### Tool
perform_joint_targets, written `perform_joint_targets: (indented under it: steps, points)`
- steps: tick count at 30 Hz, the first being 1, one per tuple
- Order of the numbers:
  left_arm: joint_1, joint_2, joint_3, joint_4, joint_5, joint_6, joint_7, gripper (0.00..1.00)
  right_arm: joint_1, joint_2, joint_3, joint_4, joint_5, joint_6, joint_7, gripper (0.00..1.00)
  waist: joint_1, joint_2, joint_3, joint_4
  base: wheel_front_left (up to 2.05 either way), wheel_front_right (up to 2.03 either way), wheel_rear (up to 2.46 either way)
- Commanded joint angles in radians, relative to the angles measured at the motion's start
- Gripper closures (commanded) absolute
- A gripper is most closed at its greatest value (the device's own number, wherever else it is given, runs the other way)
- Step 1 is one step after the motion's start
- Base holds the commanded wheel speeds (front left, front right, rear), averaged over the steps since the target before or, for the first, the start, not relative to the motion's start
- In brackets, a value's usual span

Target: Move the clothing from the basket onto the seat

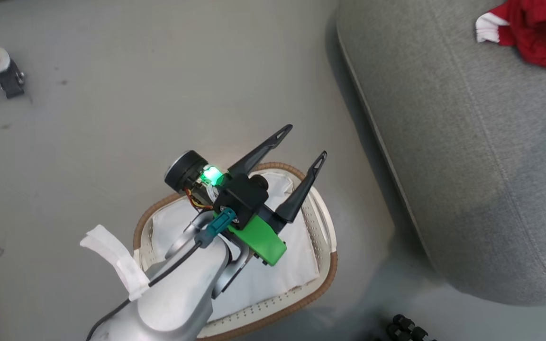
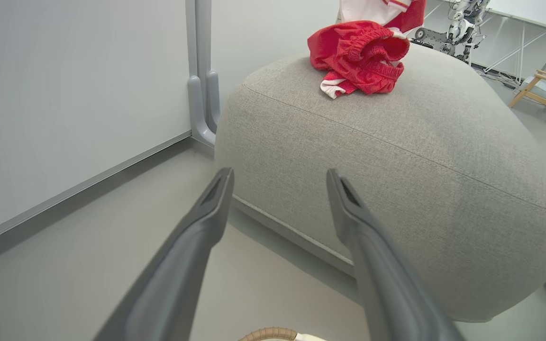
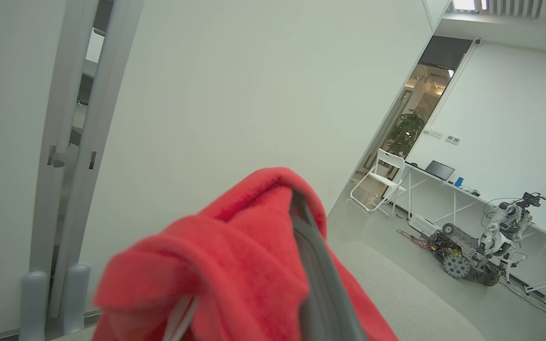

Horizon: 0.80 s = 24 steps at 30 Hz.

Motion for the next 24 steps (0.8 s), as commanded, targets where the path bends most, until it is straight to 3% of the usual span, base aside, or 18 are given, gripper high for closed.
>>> perform_joint_targets:
  steps: [1,9,13,14,18,20,24]
  points:
    - [-0.020,0.011,0.008,-0.003,0.013,0.001,0.000,0.00,0.023,0.013,-0.015,0.012,-0.009,-0.001,-0.006,1.00,-0.0001,-0.0001,0.077,0.027,0.00,0.00,0.00]
    - [-0.034,0.037,0.016,0.013,0.027,0.004,0.000,0.00,0.144,0.131,-0.083,0.067,-0.029,-0.001,-0.009,1.00,-0.0001,-0.0001,0.136,0.000,0.00,0.00,0.00]
    - [-0.035,0.036,0.020,0.018,0.029,0.007,0.000,0.00,0.189,0.148,-0.068,0.119,-0.055,-0.001,-0.009,1.00,-0.0001,-0.0001,0.133,-0.013,0.00,0.00,0.00]
    - [-0.035,0.035,0.021,0.019,0.029,0.007,0.000,0.00,0.196,0.152,-0.065,0.132,-0.059,-0.001,-0.009,0.95,-0.0001,-0.0001,0.130,-0.017,0.00,0.00,0.00]
    - [-0.030,0.026,0.024,0.030,0.022,0.008,0.000,0.00,0.224,0.158,-0.049,0.152,-0.062,-0.001,-0.009,0.60,-0.0001,-0.0001,0.108,-0.026,0.00,0.00,0.00]
    - [-0.023,0.020,0.028,0.035,0.014,0.009,0.000,0.00,0.236,0.164,-0.040,0.154,-0.059,-0.001,-0.009,0.00,-0.0001,-0.0001,0.093,-0.029,0.00,0.00,0.00]
    - [-0.006,0.011,0.039,0.043,-0.003,0.007,0.000,0.00,0.266,0.171,-0.020,0.168,-0.039,-0.001,-0.009,0.00,-0.0001,-0.0001,0.055,-0.032,0.00,0.00,0.00]
